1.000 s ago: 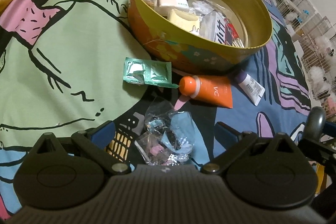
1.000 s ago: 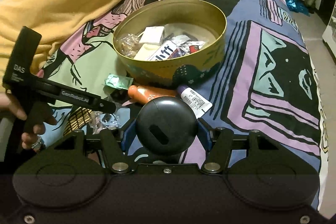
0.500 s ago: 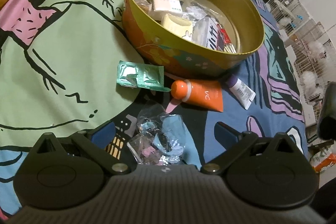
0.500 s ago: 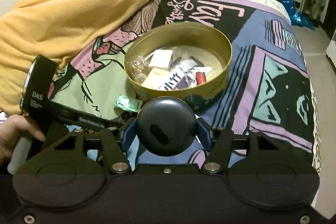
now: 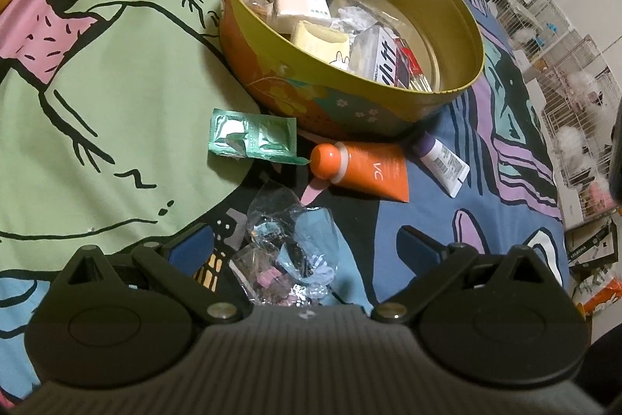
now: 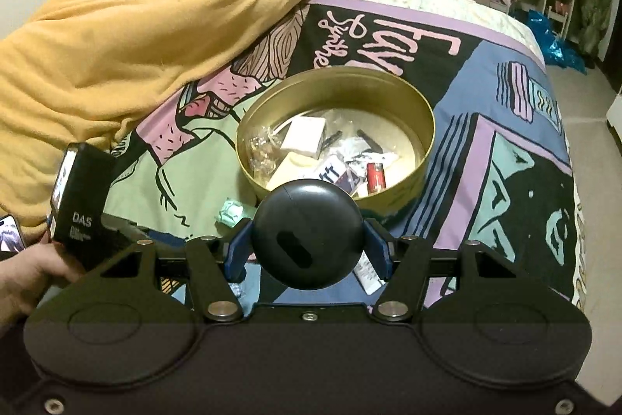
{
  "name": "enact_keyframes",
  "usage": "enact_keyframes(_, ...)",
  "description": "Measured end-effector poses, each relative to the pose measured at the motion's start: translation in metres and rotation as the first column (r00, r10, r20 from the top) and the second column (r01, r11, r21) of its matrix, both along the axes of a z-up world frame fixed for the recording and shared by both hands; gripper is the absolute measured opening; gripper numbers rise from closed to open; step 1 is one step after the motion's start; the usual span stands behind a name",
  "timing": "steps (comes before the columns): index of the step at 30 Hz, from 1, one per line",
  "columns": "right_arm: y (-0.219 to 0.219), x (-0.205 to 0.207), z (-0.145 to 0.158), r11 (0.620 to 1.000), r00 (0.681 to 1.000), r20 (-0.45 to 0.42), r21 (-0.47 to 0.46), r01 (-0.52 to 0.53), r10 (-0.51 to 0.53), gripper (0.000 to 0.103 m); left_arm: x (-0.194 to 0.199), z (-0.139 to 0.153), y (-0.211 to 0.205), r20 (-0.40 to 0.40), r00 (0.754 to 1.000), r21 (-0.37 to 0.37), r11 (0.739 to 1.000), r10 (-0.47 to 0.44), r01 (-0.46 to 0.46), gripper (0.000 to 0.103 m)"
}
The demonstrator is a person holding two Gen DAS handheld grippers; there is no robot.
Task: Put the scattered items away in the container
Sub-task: 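Carry the black compact over the gold tin and open the right gripper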
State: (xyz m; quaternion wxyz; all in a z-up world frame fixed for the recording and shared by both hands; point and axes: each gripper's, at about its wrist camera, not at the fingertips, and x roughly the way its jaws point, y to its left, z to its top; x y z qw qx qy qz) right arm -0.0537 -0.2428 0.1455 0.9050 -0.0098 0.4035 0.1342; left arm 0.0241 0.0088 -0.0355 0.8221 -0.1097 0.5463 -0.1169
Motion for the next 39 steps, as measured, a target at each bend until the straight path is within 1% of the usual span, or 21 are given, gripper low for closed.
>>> enact_keyframes(10, 0.007, 0.020, 0.019, 1.000, 0.999, 0.030, 0.005, -0.023, 0.023, 0.059, 0.000, -0.001, -0.003, 0.000, 1.000, 0.009, 1.000, -0.012, 0.012, 0.103)
enact_keyframes(15, 0.012, 0.031, 0.026, 0.999, 0.998, 0.044, 0.000, -0.033, 0.033, 0.059, 0.001, -0.001, -0.004, 0.003, 1.000, 0.000, 1.000, -0.015, 0.015, 0.103)
enact_keyframes(24, 0.020, 0.056, 0.031, 0.999, 0.998, 0.042, -0.005, -0.049, 0.049, 0.059, 0.003, 0.000, -0.005, 0.006, 1.000, -0.017, 1.000, -0.024, 0.024, 0.103)
enact_keyframes(31, 0.027, 0.084, 0.035, 0.998, 0.998, 0.039, -0.013, -0.055, 0.056, 0.059, 0.003, 0.000, -0.006, 0.004, 1.000, -0.027, 0.999, -0.026, 0.026, 0.103)
enact_keyframes(39, 0.039, 0.125, 0.036, 0.998, 0.998, 0.035, -0.036, -0.048, 0.050, 0.059, 0.004, 0.000, -0.005, 0.003, 1.000, -0.041, 0.999, -0.026, 0.026, 0.103)
